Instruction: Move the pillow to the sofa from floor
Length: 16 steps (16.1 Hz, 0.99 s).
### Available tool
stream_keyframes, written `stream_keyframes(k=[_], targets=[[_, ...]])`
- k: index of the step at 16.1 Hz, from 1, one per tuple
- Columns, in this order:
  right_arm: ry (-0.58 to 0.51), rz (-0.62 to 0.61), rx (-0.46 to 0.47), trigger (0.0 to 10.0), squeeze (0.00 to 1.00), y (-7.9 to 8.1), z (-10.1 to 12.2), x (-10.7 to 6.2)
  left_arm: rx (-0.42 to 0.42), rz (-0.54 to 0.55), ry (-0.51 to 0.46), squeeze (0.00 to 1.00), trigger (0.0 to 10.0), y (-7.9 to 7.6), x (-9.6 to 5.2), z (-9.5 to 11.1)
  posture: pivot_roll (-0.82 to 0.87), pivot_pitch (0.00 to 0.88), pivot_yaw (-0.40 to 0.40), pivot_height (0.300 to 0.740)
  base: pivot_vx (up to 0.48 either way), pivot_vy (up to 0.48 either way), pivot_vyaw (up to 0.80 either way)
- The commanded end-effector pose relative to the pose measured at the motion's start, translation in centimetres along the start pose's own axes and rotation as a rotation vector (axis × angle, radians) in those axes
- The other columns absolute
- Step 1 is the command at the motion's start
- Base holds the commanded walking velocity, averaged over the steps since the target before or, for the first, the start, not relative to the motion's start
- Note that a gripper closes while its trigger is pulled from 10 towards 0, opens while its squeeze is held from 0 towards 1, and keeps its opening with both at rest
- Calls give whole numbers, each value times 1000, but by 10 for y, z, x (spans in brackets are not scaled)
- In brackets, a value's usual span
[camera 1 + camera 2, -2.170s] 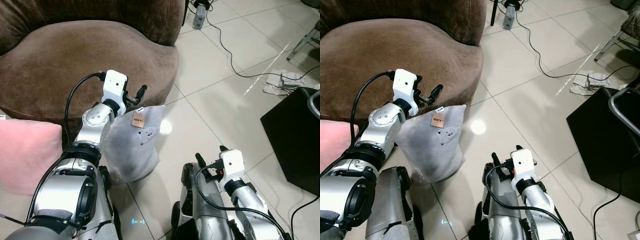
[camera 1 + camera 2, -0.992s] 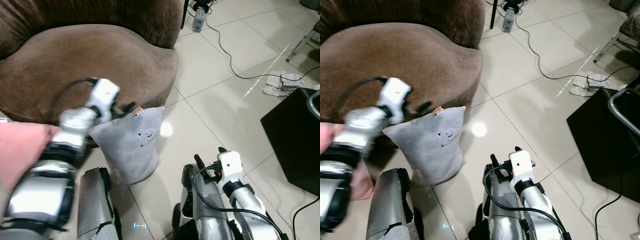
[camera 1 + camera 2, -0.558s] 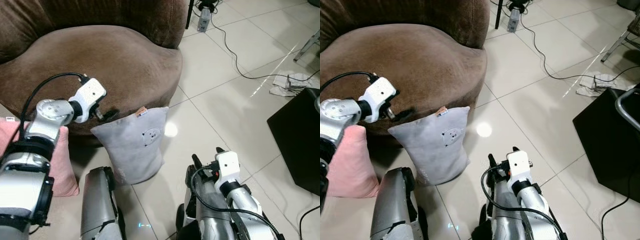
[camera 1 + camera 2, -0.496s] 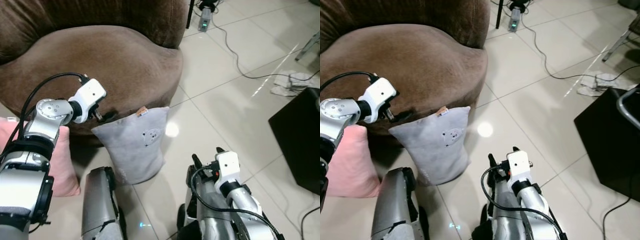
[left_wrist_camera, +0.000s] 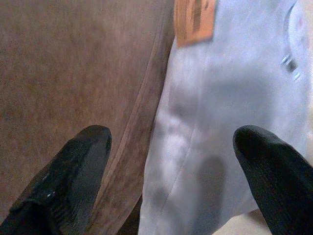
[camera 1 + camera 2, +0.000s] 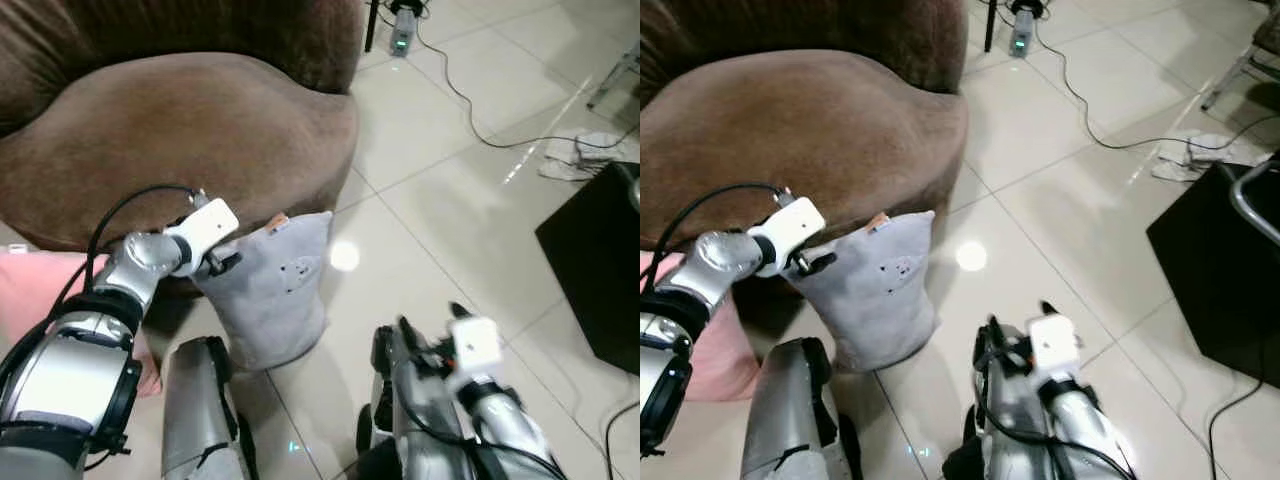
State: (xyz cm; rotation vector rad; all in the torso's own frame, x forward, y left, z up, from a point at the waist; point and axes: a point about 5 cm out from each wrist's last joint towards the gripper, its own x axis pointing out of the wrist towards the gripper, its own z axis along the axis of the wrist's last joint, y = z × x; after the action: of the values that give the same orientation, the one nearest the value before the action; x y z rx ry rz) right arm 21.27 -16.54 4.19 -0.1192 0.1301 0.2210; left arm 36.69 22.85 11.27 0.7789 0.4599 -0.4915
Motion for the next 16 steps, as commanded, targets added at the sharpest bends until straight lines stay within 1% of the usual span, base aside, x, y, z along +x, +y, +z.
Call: stream_keyframes(k=[1,3,4,6,10,15,16], targets=[[27,-32,-14,10000,0,-10,-3,-11,-2,11,56,0,10000,-10,2,-13,-238,277,-89,511,0,0,0],[43,-54,-22,10000,0,-15,-2,-24,15,36,72,0,10000,-13,3,-16,-278,290,-100,511,0,0,0],[45,-57,-23,10000,0,-16,-1,-28,15,38,74,0,10000,-15,4,-16,-286,293,-103,511,0,0,0],[57,-70,-31,10000,0,-19,2,-39,38,30,91,0,10000,-26,8,-18,-323,300,-115,511,0,0,0],[78,-96,-49,10000,0,-27,8,-57,72,45,119,0,10000,-37,12,-22,-379,314,-136,511,0,0,0],[123,-120,-73,10000,0,-37,13,-77,106,49,142,0,10000,-55,17,-26,-433,330,-176,511,0,0,0],[132,-125,-75,10000,0,-40,13,-81,125,36,147,0,10000,-61,19,-27,-442,332,-183,511,0,0,0]])
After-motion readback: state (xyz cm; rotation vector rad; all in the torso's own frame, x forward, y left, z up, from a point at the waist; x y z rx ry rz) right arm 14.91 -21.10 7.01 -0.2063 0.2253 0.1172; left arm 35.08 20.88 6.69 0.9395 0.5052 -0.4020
